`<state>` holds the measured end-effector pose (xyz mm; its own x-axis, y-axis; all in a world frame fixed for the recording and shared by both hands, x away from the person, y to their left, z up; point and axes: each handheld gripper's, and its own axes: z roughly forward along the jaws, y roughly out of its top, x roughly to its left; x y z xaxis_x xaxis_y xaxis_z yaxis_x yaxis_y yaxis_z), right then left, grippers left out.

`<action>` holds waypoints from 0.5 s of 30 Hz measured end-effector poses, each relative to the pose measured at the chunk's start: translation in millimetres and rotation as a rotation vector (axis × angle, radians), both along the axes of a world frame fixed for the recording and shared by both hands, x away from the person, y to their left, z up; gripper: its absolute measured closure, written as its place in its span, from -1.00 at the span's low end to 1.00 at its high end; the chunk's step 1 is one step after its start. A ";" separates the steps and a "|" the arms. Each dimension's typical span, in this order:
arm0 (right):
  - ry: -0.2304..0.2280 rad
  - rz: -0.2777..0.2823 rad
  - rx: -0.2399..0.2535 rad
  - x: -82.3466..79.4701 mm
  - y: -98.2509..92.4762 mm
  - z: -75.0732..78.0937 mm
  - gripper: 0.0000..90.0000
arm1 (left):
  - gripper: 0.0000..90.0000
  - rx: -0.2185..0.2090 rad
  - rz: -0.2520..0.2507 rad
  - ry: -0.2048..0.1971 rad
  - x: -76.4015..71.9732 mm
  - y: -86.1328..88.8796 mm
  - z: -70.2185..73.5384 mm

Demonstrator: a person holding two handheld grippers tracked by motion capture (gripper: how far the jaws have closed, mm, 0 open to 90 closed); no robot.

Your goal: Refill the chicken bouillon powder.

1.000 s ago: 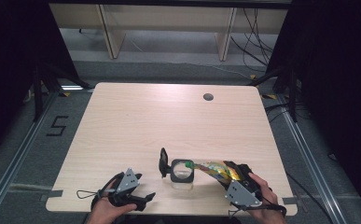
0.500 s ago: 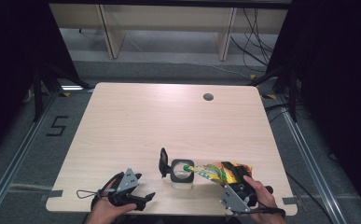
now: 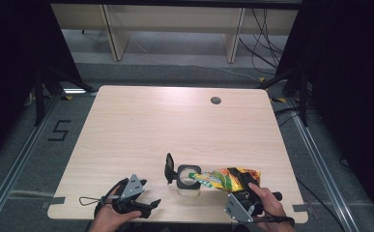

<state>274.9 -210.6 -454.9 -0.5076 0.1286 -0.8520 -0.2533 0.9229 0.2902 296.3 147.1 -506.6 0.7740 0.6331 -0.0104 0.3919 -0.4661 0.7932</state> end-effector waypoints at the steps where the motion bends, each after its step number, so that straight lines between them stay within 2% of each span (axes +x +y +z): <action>1: -0.001 0.003 -0.003 -0.1 -0.1 0.4 -0.09 | -0.61 0.003 -0.003 -0.004 0.2 0.2 0.2; 2: 0.019 -0.018 0.028 -2.5 -0.1 -1.2 -0.09 | -0.61 0.009 -0.009 -0.005 0.5 0.6 0.6; 3: -0.010 0.000 -0.019 -0.9 -0.2 1.3 -0.09 | -0.61 0.007 -0.006 -0.003 0.4 0.4 0.4; 4: -0.029 0.013 -0.047 -0.4 0.4 2.4 -0.09 | -0.61 -0.001 -0.002 0.004 0.0 -0.1 -0.2; 5: -0.016 -0.016 -0.025 -2.9 0.6 -0.8 -0.09 | -0.61 -0.003 0.000 0.004 -0.1 -0.2 -0.2; 6: -0.050 0.004 -0.073 -2.4 1.7 1.1 -0.09 | -0.62 0.000 0.000 0.000 -0.1 0.0 0.1; 7: -0.034 -0.017 -0.047 -3.7 1.8 -1.5 -0.09 | -0.62 0.009 -0.013 -0.010 0.8 0.7 0.7; 9: -0.048 0.009 -0.078 -2.1 1.7 1.3 -0.09 | -0.61 0.005 -0.009 -0.007 0.5 0.6 0.5; 10: -0.036 -0.012 -0.053 -3.3 1.4 -1.4 -0.09 | -0.61 0.013 -0.019 -0.010 1.1 1.3 1.1; 11: -0.034 -0.025 -0.063 -4.3 1.6 -1.9 -0.09 | -0.61 0.009 -0.015 -0.006 0.8 1.0 0.9; 12: -0.065 0.002 -0.107 -3.1 2.4 0.3 -0.09 | -0.62 0.013 -0.019 -0.009 1.1 1.2 1.1; 13: -0.049 -0.023 -0.081 -4.9 2.1 -2.1 -0.09 | -0.61 0.013 -0.019 -0.008 1.1 1.2 1.2; 15: -0.048 -0.021 -0.077 -5.1 2.1 -1.2 -0.09 | -0.62 0.004 -0.004 -0.004 0.1 0.4 0.5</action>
